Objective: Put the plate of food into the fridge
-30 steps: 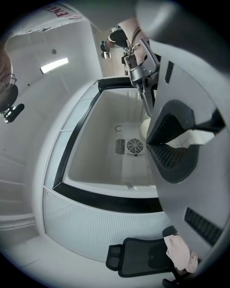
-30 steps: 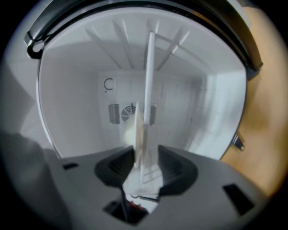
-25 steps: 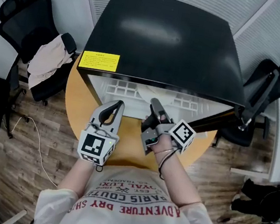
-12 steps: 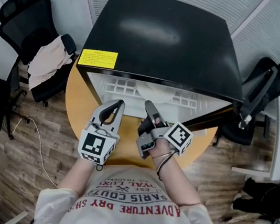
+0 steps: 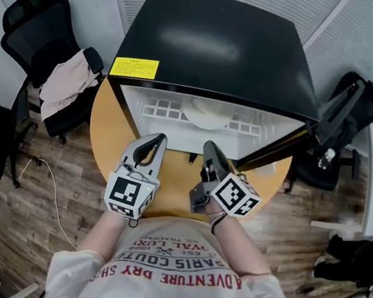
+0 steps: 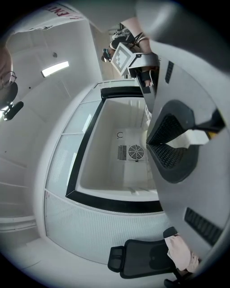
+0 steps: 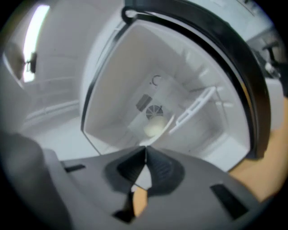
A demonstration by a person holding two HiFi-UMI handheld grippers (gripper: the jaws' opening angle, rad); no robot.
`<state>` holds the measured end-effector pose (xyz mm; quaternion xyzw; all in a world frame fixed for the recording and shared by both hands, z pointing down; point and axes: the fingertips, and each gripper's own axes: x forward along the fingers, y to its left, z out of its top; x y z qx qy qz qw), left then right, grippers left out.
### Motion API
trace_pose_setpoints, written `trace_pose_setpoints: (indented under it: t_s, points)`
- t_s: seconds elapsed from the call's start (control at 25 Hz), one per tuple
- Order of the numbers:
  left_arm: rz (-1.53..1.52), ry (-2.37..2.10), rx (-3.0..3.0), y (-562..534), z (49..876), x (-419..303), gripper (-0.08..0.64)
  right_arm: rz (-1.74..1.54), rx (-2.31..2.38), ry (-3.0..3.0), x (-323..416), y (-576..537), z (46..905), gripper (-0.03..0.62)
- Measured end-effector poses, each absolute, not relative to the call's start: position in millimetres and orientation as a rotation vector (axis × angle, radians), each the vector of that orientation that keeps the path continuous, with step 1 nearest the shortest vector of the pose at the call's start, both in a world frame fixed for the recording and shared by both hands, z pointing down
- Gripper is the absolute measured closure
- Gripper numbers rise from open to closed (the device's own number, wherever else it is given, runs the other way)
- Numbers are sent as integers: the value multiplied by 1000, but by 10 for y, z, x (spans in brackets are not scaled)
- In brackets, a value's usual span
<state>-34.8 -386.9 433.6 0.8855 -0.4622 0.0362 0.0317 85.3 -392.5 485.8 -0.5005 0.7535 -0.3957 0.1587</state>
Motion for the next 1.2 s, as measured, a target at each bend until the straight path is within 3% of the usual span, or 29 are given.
trace_pose_setpoints:
  t_s: [0.28, 0.52, 1.2]
  points:
    - [121, -1404, 2732, -3755, 4312, -330, 532, -621, -1663, 2455, 973, -3774, 4562, 561]
    - [130, -1373, 2743, -3716, 4342, -273, 532, 98, -1830, 2722, 912, -3625, 4364, 561]
    - [128, -1399, 2756, -3606, 4294, -227, 532, 140, -1848, 2749, 952, -3472, 4405, 565]
